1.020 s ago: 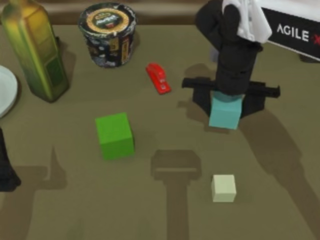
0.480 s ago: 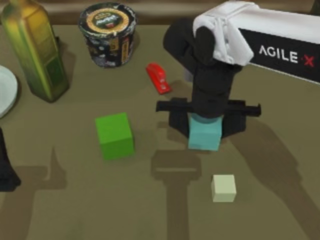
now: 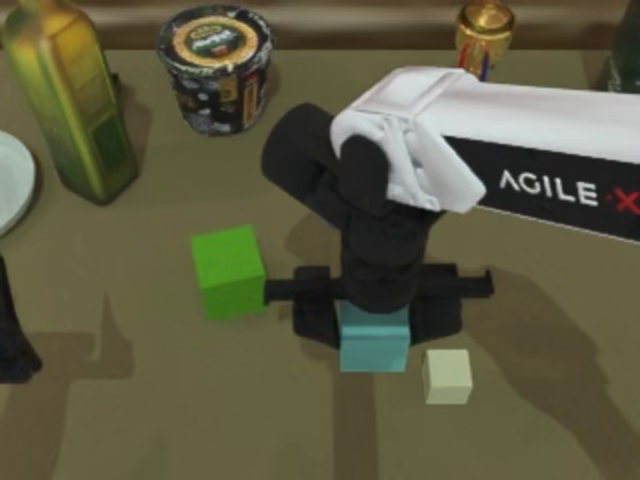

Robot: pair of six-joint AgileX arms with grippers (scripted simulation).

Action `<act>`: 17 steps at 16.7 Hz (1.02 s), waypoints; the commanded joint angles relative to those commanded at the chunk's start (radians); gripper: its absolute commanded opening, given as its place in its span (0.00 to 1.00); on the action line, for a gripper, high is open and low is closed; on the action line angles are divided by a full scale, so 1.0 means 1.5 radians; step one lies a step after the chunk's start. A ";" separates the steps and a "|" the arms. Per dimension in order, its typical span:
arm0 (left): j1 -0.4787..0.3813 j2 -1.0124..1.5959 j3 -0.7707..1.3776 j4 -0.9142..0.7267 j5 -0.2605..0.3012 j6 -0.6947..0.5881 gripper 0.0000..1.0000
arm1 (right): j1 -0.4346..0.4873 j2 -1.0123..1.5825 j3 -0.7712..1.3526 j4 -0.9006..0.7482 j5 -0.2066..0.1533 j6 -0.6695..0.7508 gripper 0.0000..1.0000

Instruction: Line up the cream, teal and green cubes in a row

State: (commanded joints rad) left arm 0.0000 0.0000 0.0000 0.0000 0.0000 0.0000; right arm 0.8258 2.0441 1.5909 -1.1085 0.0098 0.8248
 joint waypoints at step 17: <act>0.000 0.000 0.000 0.000 0.000 0.000 1.00 | -0.001 0.063 -0.099 0.161 0.001 0.000 0.23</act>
State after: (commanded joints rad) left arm 0.0000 0.0000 0.0000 0.0000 0.0000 0.0000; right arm 0.8249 2.1380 1.4430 -0.8667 0.0106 0.8252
